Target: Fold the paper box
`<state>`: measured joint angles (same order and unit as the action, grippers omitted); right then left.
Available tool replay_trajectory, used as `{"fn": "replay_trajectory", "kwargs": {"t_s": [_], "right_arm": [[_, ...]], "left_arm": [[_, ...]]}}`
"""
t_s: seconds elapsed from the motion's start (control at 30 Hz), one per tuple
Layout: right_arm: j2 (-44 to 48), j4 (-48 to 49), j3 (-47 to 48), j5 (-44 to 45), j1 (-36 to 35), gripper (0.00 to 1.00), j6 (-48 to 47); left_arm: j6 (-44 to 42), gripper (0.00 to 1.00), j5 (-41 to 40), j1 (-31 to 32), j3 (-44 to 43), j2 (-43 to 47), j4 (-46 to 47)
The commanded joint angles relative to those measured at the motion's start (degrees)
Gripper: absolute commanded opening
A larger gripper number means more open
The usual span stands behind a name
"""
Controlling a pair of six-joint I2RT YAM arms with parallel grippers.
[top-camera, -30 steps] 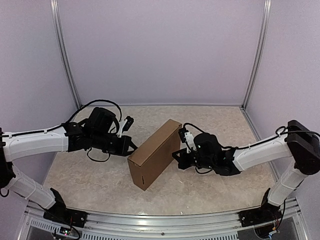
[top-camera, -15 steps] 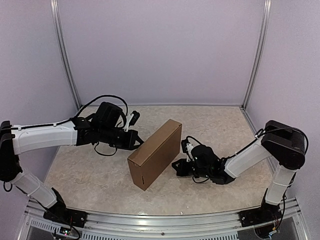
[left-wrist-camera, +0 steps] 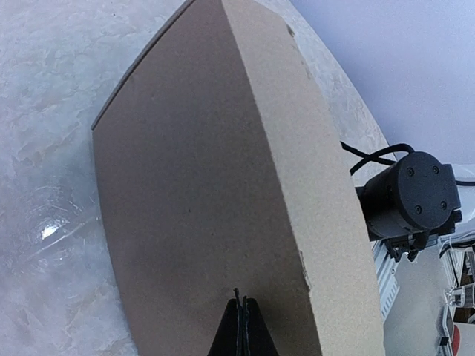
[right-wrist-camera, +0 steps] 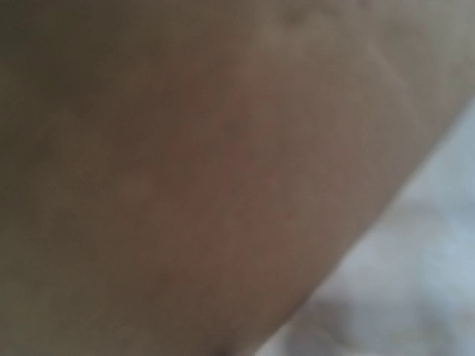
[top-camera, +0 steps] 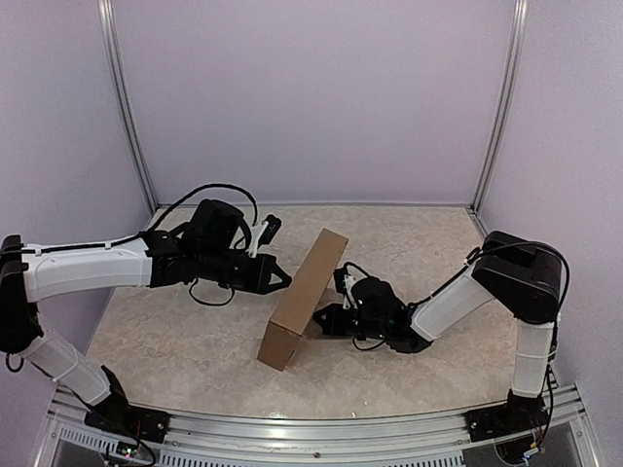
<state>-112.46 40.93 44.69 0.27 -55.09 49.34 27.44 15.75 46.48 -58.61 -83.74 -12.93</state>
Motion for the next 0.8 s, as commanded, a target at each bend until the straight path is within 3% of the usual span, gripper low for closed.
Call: {"fn": "replay_trajectory", "kwargs": {"t_s": [0.0, 0.17, 0.77], "right_arm": [[-3.39, 1.45, 3.27, -2.12, 0.23, 0.0, 1.45], [-3.59, -1.02, 3.93, -0.84, 0.33, 0.0, -0.55], [12.36, -11.33, -13.18, 13.58, 1.56, 0.0, -8.25]], "left_arm": [[2.07, 0.0, 0.57, 1.47, 0.68, 1.68, 3.01], [2.59, 0.0, -2.27, 2.97, 1.25, 1.78, 2.42], [3.25, 0.0, -3.27, 4.46, -1.81, -2.5, 4.1]]}}
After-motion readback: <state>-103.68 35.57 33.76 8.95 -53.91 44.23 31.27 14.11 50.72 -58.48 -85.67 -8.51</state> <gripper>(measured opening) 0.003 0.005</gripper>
